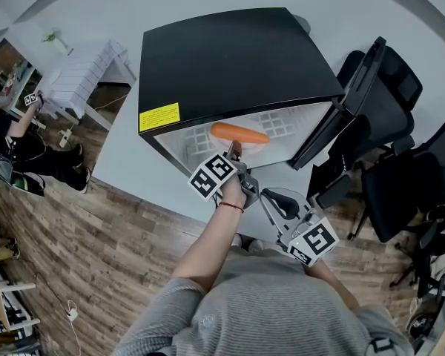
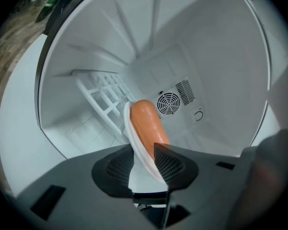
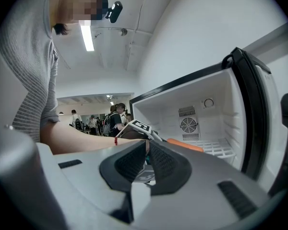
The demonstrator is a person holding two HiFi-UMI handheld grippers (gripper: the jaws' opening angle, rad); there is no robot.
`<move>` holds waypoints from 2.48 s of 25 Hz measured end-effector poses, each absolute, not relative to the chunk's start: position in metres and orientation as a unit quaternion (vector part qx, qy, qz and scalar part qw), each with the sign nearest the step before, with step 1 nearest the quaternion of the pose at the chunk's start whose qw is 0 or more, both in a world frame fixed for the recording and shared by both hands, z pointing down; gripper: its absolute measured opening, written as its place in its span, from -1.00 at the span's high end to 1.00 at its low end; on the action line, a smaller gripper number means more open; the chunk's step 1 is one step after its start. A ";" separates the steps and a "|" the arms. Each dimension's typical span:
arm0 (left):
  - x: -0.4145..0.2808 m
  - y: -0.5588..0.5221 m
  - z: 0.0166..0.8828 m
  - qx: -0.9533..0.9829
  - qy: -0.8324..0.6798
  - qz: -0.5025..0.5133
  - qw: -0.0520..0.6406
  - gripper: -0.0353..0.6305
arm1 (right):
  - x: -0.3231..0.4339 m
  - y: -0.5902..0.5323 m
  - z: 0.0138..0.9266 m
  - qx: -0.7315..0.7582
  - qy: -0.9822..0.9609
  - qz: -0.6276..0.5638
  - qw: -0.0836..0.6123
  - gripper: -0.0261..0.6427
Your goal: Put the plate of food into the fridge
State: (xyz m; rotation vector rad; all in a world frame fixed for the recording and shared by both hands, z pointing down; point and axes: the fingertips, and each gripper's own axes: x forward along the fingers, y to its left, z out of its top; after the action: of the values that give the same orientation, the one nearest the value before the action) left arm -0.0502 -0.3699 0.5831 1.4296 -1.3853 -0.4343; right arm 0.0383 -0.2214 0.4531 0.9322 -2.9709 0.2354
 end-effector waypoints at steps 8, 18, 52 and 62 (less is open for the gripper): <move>-0.058 -0.363 0.580 0.636 -0.615 -0.119 0.450 0.49 | 0.043 -0.224 0.456 0.306 -0.949 0.079 0.011 0.88; -0.064 -0.349 0.571 0.651 -0.613 -0.114 0.432 0.49 | 0.037 -0.223 0.454 0.301 -0.950 0.076 0.010 0.88; -0.031 -0.273 0.530 0.757 -0.536 -0.086 0.364 0.86 | 0.045 -0.208 0.445 0.315 -0.947 0.063 -0.005 0.88; -0.006 -0.242 0.494 0.834 -0.472 -0.094 0.270 0.86 | 0.052 -0.203 0.451 0.323 -0.944 0.067 0.001 0.88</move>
State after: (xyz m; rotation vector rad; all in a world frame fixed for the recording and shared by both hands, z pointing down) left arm -0.0058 -0.2415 0.4943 2.2463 -1.2721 -0.2540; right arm 0.0519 -0.2028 0.4515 1.0147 -2.9639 0.2114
